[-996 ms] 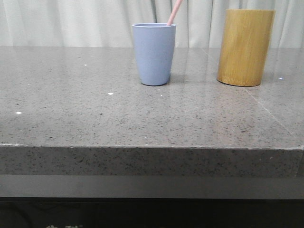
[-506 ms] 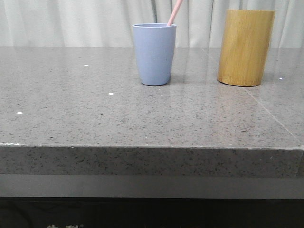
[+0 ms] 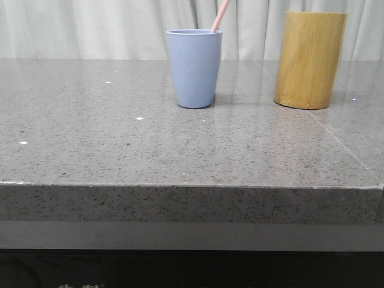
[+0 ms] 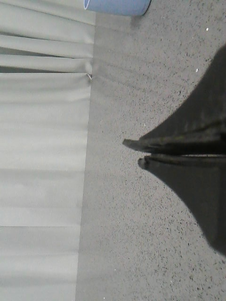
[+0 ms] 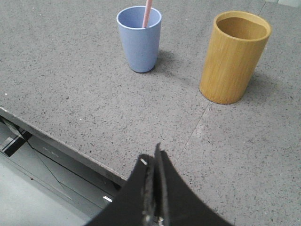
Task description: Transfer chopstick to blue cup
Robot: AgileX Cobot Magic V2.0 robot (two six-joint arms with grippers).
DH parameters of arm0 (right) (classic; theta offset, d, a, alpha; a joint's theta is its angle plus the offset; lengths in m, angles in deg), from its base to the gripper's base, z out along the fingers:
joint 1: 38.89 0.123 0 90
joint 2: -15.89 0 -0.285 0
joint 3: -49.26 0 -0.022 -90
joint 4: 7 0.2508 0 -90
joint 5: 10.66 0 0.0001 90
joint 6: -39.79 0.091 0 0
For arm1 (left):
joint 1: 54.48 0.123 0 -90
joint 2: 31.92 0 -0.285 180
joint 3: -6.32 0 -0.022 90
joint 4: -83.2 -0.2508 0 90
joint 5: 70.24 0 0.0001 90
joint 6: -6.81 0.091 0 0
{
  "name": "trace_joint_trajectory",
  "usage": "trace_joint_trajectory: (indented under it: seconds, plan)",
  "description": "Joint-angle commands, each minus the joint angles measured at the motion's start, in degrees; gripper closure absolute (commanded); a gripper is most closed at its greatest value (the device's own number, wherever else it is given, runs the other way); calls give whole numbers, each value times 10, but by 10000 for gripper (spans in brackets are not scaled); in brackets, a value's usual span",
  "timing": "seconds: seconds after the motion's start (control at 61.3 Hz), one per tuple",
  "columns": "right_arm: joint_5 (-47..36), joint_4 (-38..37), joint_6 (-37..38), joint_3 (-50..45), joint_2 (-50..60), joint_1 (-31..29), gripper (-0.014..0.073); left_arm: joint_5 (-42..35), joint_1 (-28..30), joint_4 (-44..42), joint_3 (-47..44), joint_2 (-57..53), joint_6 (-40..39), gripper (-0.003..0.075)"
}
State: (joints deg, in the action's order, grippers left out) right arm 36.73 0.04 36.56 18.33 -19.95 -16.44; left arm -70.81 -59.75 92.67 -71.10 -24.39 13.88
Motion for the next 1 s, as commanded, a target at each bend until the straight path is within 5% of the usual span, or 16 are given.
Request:
trace_joint_trajectory:
  seconds: [0.0, 0.212, 0.326, 0.979]
  plan:
    - [-43, -2, -1, 13, -2, -2, 711, -51, 1, 6, -6, -13, -1, 739]
    - [-43, -2, -1, 13, -2, -2, 711, -49, 1, -2, -6, -13, -22, 739]
    - [-43, -2, -1, 13, -2, -2, 711, -49, 1, -90, -6, -13, -106, 739]
    - [-43, -2, -1, 13, -2, -2, 711, -46, 23, -84, -6, -13, -106, 739]
